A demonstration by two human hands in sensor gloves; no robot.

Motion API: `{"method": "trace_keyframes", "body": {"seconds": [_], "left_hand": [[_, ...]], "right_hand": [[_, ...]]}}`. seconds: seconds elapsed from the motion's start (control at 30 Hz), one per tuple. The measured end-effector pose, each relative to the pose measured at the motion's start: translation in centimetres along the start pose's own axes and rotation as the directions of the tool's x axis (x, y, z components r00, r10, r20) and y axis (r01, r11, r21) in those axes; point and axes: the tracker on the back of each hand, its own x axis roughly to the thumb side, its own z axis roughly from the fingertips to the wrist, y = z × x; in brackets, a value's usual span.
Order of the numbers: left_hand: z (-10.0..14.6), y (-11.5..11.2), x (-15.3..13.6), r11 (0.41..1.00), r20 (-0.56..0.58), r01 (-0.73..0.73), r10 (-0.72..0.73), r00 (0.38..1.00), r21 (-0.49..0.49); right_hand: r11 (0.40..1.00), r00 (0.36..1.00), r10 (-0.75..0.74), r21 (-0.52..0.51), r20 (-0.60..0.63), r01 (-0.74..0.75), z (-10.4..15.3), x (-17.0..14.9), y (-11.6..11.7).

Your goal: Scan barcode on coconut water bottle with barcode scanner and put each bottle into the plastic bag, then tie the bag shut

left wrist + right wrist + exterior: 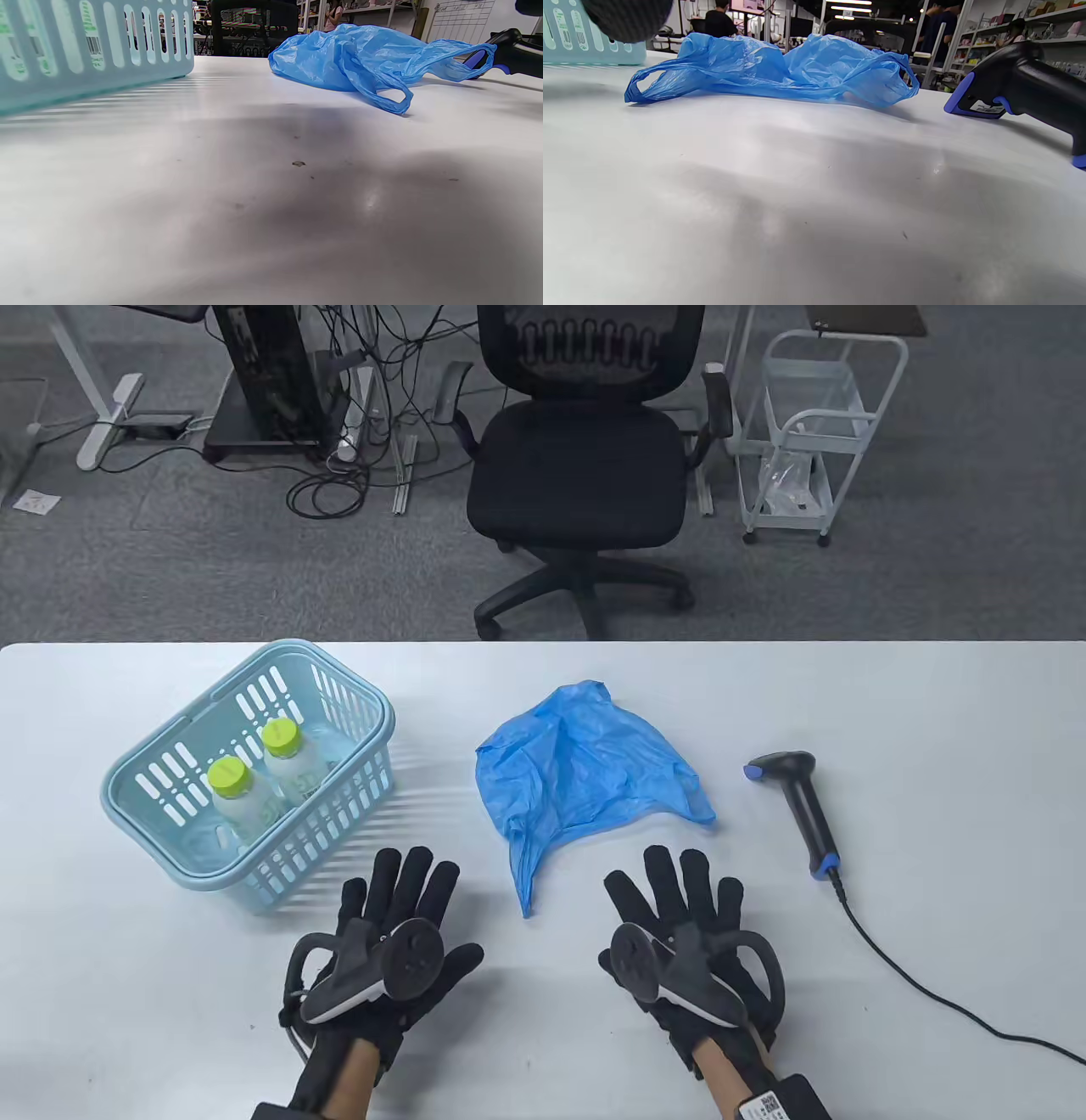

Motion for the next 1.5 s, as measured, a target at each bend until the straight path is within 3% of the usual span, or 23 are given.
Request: {"method": "trace_keyframes", "body": {"seconds": [0.2,0.33,0.47,0.6,0.7,0.93,1.2,1.27,1.33,1.4,1.5], "left_hand": [[0.1,0.3,0.0,1.0,-0.002,0.004,-0.004,1.0,0.016],[0.2,0.5,-0.1,0.999,-0.011,0.006,-0.005,1.0,0.033],[0.4,0.5,-0.5,1.0,-0.037,0.006,-0.005,0.999,0.029],[0.7,0.6,-0.9,0.999,-0.064,-0.004,0.006,0.998,0.034],[1.0,0.6,-1.1,0.999,-0.087,0.003,0.0,0.996,0.036],[1.8,0.4,-1.5,0.999,-0.127,-0.018,0.022,0.992,0.036],[1.9,0.3,-2.0,0.999,-0.152,-0.025,0.029,0.988,0.027],[1.9,0.3,-2.0,0.999,-0.152,-0.026,0.03,0.988,0.027],[1.8,0.3,-2.0,0.999,-0.148,-0.028,0.031,0.988,0.026],[1.7,0.3,-1.9,0.999,-0.146,-0.027,0.03,0.989,0.022],[1.6,0.4,-1.6,0.999,-0.133,-0.026,0.029,0.991,0.027]], "right_hand": [[1.0,1.0,0.003,0.026,0.017,-0.003,-0.1,0.1,0.0],[0.998,0.997,-0.069,-0.009,0.021,0.07,-0.8,-0.8,-2.0],[0.992,0.994,-0.107,-0.064,-0.014,0.106,-3.4,-2.3,-4.4],[0.997,0.996,-0.07,-0.026,-0.05,0.069,-7.4,-3.0,-5.1],[0.996,0.993,-0.071,0.04,-0.095,0.075,-11.0,-3.2,-4.5],[0.976,0.986,-0.022,0.21,-0.166,0.058,-16.7,-4.2,-1.3],[0.955,0.973,-0.074,0.265,-0.219,0.132,-20.0,-5.4,1.0],[0.957,0.97,-0.086,0.253,-0.228,0.144,-20.2,-5.5,1.4],[0.986,0.965,-0.07,0.127,-0.253,0.105,-20.0,-5.3,0.9],[0.996,0.974,-0.025,0.081,-0.226,0.045,-19.6,-5.1,0.5],[0.998,0.979,-0.062,0.013,-0.192,0.066,-18.6,-4.9,0.2]]}}
